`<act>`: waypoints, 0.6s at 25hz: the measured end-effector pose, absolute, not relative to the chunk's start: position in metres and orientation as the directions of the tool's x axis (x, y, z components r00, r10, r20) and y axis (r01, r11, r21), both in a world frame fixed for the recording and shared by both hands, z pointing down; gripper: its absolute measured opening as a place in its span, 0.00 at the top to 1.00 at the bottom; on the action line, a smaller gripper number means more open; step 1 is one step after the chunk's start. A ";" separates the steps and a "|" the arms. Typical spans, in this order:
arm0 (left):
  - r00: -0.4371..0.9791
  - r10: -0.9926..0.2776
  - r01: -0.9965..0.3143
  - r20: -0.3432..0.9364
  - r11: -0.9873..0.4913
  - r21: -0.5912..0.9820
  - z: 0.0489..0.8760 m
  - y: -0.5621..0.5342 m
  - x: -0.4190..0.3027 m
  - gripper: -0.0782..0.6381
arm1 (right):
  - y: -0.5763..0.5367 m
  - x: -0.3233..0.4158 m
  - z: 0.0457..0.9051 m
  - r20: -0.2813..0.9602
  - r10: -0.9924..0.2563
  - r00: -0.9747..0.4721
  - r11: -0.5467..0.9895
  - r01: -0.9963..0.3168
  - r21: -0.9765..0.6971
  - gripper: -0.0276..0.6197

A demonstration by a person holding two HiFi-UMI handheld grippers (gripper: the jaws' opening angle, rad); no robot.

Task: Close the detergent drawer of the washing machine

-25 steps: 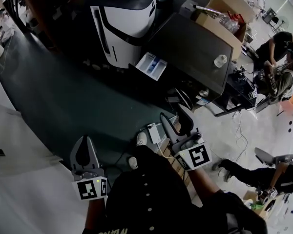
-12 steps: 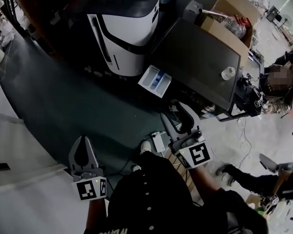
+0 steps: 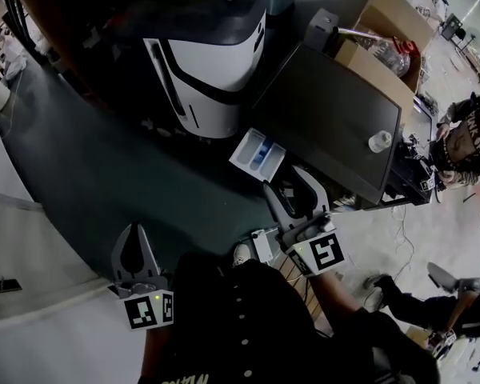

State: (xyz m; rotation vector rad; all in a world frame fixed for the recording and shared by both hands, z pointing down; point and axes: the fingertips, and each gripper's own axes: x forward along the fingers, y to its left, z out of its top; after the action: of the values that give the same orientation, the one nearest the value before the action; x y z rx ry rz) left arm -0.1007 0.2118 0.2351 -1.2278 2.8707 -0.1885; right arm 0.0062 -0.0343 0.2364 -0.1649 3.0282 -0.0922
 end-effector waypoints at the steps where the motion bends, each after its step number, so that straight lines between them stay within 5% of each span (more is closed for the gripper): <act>1: -0.690 -0.723 -0.721 0.036 0.683 -0.112 0.236 0.209 -0.105 0.88 | -0.036 0.003 0.236 -0.102 -0.115 -0.988 0.992 -0.108 -0.066 0.63; 15: -0.534 -0.846 -0.839 -0.004 0.530 -0.119 0.230 0.164 -0.225 0.88 | -0.061 -0.064 0.228 -0.116 -0.289 -0.950 0.957 -0.289 -0.021 0.63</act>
State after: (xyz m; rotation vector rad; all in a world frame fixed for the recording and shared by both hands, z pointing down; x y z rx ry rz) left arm -0.2251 0.1638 0.2296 -1.4852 2.6940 -0.1585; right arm -0.0643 -0.0607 0.2282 -0.4427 2.9905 -0.0053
